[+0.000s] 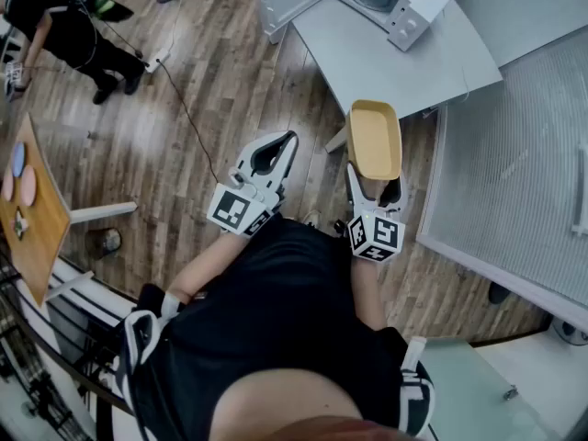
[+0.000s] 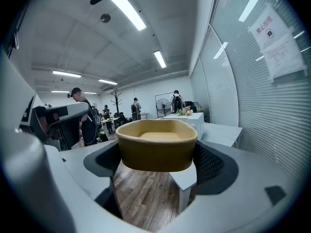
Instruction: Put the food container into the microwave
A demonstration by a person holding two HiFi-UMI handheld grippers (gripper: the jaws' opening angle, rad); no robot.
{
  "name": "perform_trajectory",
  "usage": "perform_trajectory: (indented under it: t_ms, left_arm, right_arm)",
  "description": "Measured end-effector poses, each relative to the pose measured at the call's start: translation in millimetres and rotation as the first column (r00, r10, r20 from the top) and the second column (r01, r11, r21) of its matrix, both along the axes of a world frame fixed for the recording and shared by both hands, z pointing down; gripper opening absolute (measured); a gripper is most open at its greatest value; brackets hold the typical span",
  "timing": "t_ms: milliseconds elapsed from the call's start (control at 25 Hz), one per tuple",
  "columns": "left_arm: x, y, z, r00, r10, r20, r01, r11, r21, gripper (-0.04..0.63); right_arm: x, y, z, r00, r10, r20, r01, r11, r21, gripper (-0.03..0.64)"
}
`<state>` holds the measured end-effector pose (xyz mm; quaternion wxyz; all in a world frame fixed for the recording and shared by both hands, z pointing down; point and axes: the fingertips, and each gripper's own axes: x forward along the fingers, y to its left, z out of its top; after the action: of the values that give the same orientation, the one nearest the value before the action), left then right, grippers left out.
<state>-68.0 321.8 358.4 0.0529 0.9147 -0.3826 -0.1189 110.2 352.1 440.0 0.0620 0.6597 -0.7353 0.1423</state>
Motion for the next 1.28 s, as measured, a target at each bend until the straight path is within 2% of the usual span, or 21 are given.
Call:
perform_trajectory:
  t_ms: [520, 760, 1000, 1120, 1280]
  left_arm:
    - [-26, -11, 6, 0.999, 0.031, -0.022, -0.031, 0.999, -0.030, 0.025]
    - [-52, -27, 14, 0.998, 0.058, 0.000, -0.058, 0.998, -0.013, 0.025]
    - [-81, -56, 30, 0.995, 0.094, -0.026, -0.095, 0.994, -0.049, 0.025]
    - [-85, -77, 39, 0.994, 0.097, -0.044, -0.100, 0.992, -0.081, 0.025]
    - [-84, -114, 47, 0.996, 0.076, -0.048, -0.080, 0.994, -0.078, 0.025]
  right_arm:
    - [-23, -11, 0, 0.999, 0.031, 0.016, -0.031, 1.000, 0.000, 0.479]
    - [-45, -31, 5, 0.998, 0.059, 0.013, -0.059, 0.998, -0.009, 0.479]
    - [-73, -62, 17, 0.996, 0.090, 0.011, -0.090, 0.996, -0.017, 0.480]
    - [-73, -87, 22, 0.995, 0.097, 0.006, -0.097, 0.995, -0.027, 0.480]
    - [-64, -127, 33, 0.995, 0.095, 0.004, -0.095, 0.995, -0.038, 0.480]
